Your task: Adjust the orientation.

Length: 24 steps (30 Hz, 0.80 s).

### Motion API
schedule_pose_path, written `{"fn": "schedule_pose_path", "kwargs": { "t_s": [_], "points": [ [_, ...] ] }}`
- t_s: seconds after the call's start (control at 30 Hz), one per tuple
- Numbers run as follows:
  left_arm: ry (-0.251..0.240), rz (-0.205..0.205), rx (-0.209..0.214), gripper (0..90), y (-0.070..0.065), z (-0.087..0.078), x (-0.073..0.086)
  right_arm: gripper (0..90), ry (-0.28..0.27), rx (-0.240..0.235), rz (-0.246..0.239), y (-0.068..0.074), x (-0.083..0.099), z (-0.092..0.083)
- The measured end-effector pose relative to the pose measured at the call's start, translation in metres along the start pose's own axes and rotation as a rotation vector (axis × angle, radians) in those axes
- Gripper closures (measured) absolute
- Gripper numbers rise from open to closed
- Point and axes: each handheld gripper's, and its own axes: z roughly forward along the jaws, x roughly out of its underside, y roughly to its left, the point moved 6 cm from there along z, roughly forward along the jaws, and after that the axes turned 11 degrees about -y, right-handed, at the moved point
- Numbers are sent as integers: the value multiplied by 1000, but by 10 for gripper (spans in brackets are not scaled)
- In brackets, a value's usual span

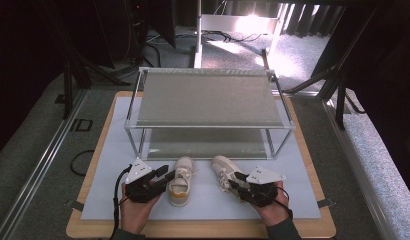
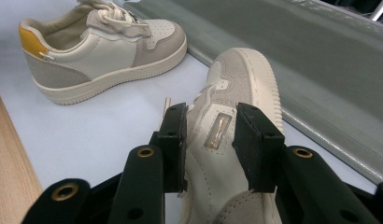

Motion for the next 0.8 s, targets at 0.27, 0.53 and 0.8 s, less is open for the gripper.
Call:
{"fn": "schedule_pose_path", "kwargs": {
  "t_s": [0.27, 0.53, 0.8],
  "points": [
    [3, -15, -5, 636, 2, 0, 1, 641, 2, -10, 24, -8, -1, -1],
    [4, -17, -4, 635, 2, 1, 1, 629, 6, 11, 25, -16, -2, -2],
    [2, -24, -5, 633, 2, 1, 1, 612, -5, 22, 53, -23, -1, -3]
  ]
}}
